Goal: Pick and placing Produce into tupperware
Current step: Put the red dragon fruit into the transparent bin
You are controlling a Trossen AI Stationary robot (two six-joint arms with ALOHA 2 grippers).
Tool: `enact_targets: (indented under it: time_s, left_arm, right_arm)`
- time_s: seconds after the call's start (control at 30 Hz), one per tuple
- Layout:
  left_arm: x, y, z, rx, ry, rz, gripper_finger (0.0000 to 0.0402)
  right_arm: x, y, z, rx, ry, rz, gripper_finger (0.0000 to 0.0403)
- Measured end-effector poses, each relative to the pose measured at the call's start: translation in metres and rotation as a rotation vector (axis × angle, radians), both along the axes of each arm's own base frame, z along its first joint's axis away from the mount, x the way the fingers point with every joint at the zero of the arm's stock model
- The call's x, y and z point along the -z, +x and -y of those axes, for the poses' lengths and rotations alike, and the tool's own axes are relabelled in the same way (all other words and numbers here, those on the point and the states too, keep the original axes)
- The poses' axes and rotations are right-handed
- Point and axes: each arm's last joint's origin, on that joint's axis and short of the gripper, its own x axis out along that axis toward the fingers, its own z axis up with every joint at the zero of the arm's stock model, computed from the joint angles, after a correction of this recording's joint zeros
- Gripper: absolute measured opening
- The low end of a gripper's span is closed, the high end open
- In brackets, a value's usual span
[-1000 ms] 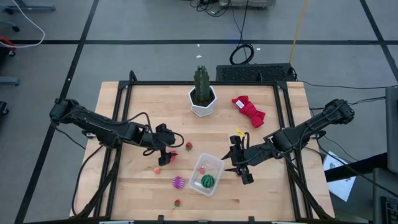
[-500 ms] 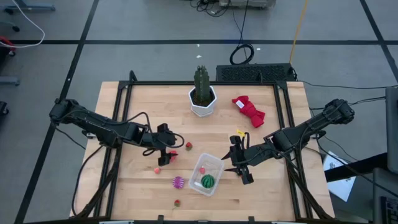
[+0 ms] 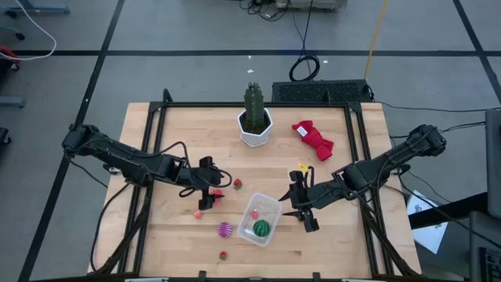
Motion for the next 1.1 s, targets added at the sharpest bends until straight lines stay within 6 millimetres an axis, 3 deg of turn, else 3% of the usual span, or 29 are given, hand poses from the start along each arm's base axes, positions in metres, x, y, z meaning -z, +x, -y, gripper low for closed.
enact_targets:
  time_s: [0.53,0.67,0.9,1.1]
  left_arm:
    - [-0.001,0.0,0.002,-0.151,-0.102,0.022,0.0349]
    - [-0.002,0.001,-0.001,-0.34,-0.214,0.051,0.0349]
    - [0.007,-0.009,-0.006,-0.609,-0.341,-0.051,0.0349]
    - [0.008,-0.011,0.004,-0.615,-0.454,-0.094,0.0349]
  right_arm:
    - [0.0,0.0,0.0,0.0,0.001,0.0,0.0196]
    - [0.0,0.0,0.0,0.0,0.0,0.0,0.0196]
    - [0.0,0.0,0.0,-0.003,-0.003,0.001,0.0196]
    - [0.0,0.0,0.0,-0.012,-0.014,0.004,0.0196]
